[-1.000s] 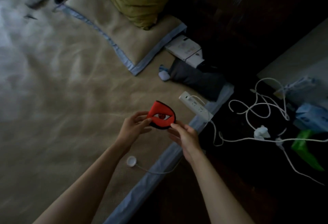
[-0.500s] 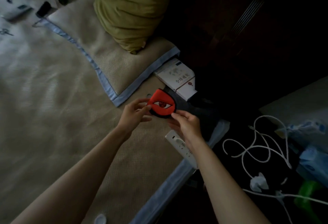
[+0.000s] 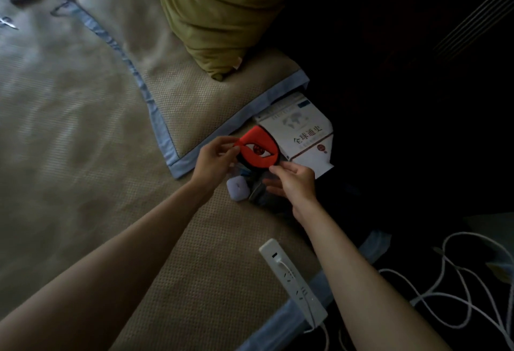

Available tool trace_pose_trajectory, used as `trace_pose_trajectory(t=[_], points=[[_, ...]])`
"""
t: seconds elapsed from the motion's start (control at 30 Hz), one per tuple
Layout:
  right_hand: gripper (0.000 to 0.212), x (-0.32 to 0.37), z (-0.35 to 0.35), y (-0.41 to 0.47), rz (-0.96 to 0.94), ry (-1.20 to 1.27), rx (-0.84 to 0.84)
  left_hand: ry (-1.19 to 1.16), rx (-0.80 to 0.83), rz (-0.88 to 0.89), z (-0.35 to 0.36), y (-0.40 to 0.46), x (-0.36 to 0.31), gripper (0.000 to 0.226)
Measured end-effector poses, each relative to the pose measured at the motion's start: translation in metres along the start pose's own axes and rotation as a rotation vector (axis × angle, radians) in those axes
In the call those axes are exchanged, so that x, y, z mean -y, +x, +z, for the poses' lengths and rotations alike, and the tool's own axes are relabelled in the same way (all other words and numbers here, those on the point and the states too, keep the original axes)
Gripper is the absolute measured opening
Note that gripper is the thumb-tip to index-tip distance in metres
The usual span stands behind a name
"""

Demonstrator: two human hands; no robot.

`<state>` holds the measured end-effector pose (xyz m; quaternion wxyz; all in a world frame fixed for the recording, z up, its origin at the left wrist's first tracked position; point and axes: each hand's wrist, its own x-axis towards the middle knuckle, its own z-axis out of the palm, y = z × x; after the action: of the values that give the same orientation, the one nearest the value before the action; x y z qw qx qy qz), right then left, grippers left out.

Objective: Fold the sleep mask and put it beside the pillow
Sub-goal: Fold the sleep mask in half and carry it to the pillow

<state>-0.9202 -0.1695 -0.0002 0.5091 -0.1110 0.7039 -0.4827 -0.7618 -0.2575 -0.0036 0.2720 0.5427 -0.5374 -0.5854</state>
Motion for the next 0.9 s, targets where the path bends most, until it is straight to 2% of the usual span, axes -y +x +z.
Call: trace_pose_trajectory(t=[0.17, 0.23, 0.33, 0.47, 0.7, 0.9], points=[[0.013, -0.001, 0.015, 0.041, -0.014, -0.041, -0.005, 0.022, -0.031, -0.014, 0.006, 0.042, 0.008, 0.020], [0.004, -0.004, 0.021, 0.055, -0.038, -0.087, -0.023, -0.012, -0.044, -0.044, 0.004, 0.057, 0.012, 0.020], [0.030, -0.008, 0.029, 0.070, -0.065, -0.160, -0.050, -0.012, -0.056, -0.068, 0.004, 0.073, 0.023, 0.022], [0.031, -0.018, 0.034, 0.077, -0.104, -0.293, -0.081, 0.101, -0.063, -0.082, 0.006, 0.079, 0.045, 0.024], [0.030, -0.020, 0.037, 0.084, -0.090, -0.466, -0.106, 0.373, -0.190, 0.069, 0.008, 0.079, 0.066, 0.025], [0.029, -0.007, 0.037, 0.075, 0.009, -0.459, -0.099, 0.479, -0.174, 0.120, 0.005, 0.070, 0.049, 0.027]])
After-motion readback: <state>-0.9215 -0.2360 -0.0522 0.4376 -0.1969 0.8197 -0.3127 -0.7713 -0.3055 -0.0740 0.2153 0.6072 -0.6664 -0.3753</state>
